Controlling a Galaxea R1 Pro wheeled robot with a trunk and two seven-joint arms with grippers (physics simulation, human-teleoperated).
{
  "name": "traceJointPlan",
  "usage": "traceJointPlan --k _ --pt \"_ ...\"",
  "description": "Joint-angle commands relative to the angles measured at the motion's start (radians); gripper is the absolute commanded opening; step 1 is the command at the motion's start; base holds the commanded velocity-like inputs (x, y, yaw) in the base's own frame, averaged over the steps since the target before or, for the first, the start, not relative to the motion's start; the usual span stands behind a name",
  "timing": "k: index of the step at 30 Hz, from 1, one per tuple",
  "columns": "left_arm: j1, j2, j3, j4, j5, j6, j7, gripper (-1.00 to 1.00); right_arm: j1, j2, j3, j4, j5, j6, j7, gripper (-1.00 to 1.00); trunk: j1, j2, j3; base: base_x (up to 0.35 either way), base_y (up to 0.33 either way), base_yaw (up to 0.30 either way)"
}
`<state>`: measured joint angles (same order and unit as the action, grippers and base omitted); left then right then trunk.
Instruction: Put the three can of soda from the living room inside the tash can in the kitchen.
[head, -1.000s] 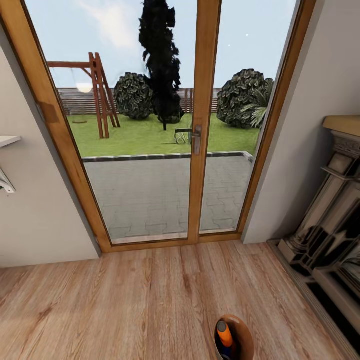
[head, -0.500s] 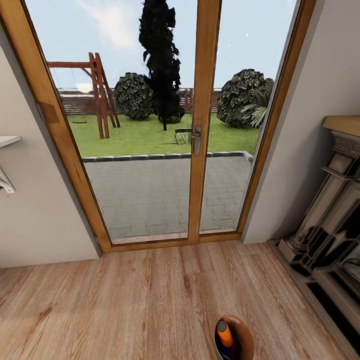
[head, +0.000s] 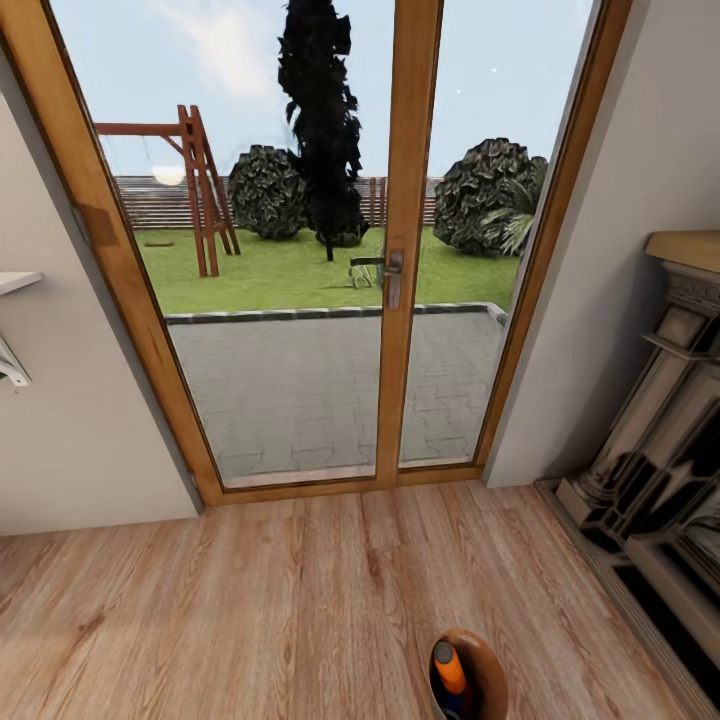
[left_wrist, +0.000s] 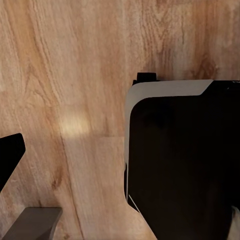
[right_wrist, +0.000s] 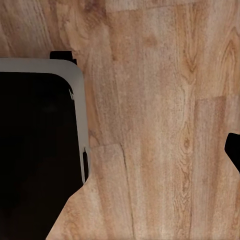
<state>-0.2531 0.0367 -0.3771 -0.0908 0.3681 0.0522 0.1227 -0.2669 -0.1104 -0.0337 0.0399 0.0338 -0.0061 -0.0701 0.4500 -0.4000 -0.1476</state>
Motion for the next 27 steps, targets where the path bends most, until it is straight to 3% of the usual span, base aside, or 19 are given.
traceJointPlan --k 1,27 --pt "0.0 0.0 0.0 0.0 0.0 0.0 0.0 1.0 0.0 0.0 0.0 0.0 0.0 0.0 0.0 1.0 0.0 0.0 0.0 0.0 0.0 0.0" --pt "0.0 0.0 0.0 0.0 0.0 0.0 0.0 1.0 0.0 0.0 0.0 0.0 0.0 0.0 0.0 1.0 0.0 0.0 0.0 0.0 0.0 0.0"
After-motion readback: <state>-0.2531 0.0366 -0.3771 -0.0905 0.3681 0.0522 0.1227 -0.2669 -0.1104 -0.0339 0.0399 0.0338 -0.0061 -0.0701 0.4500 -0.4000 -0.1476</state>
